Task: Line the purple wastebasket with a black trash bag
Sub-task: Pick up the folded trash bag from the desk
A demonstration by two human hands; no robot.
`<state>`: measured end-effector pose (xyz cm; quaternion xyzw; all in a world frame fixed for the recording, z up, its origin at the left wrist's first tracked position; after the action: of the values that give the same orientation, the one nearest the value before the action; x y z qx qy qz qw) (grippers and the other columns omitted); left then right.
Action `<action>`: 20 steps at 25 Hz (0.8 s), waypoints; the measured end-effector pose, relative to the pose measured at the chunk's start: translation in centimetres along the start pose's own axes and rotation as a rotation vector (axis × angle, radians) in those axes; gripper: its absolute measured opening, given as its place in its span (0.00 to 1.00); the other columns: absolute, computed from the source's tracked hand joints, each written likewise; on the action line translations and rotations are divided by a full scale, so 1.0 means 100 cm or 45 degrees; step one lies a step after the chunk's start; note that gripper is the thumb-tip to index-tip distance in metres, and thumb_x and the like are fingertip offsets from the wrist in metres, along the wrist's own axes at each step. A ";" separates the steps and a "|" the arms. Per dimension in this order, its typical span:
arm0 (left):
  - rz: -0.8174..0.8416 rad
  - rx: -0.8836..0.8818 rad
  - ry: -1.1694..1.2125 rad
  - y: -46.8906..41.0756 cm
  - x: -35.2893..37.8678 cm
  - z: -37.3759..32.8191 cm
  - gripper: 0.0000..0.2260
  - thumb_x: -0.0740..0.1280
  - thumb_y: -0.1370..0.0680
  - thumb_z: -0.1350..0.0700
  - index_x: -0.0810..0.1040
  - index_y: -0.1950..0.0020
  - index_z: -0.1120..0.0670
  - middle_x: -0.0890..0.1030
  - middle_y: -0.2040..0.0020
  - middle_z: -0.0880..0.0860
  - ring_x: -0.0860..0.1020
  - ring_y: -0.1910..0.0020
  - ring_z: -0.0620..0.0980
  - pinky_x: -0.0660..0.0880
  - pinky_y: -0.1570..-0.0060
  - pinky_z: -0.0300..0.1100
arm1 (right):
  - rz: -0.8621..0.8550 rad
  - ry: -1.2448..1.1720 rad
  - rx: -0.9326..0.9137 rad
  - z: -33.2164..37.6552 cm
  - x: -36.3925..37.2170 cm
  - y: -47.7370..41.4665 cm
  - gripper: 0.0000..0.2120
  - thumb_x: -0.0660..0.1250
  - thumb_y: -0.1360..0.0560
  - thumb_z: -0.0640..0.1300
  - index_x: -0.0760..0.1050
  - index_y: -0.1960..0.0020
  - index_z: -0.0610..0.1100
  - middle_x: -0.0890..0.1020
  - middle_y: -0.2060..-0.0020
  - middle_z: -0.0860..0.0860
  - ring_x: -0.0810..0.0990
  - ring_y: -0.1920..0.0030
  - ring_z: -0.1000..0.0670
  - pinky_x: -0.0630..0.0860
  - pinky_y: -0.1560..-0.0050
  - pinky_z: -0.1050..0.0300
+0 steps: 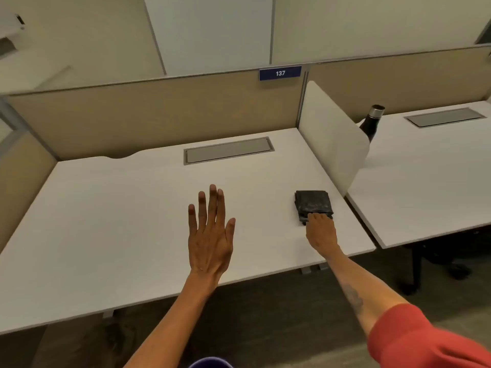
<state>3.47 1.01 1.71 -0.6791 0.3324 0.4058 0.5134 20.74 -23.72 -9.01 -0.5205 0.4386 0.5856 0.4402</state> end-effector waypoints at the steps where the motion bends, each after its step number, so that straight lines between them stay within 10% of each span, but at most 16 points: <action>1: -0.011 -0.020 0.007 -0.004 0.003 0.000 0.29 0.45 0.15 0.44 0.46 0.17 0.55 0.46 0.16 0.55 0.45 0.17 0.57 0.38 0.20 0.54 | 0.001 0.040 0.006 -0.003 0.004 -0.009 0.15 0.56 0.16 0.41 0.71 0.32 0.41 0.78 0.35 0.45 0.75 0.34 0.46 0.72 0.34 0.54; 20: 0.024 -0.176 -0.027 0.011 0.079 0.039 0.28 0.45 0.15 0.46 0.43 0.17 0.55 0.44 0.16 0.54 0.42 0.17 0.55 0.36 0.20 0.51 | -0.060 0.182 0.020 -0.005 0.055 -0.105 0.10 0.58 0.18 0.37 0.78 0.48 0.42 0.84 0.51 0.46 0.81 0.48 0.46 0.73 0.45 0.53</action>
<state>5.28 4.25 -6.38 -0.7054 0.3048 0.4397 0.4649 30.65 -21.49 -15.15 -0.5677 0.4613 0.5329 0.4254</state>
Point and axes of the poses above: each hand's wrist, its own y-axis away from the middle knuckle, its own x-axis out of the palm, z = x × y, the point moved 4 cm from there along -y, towards the middle knuckle
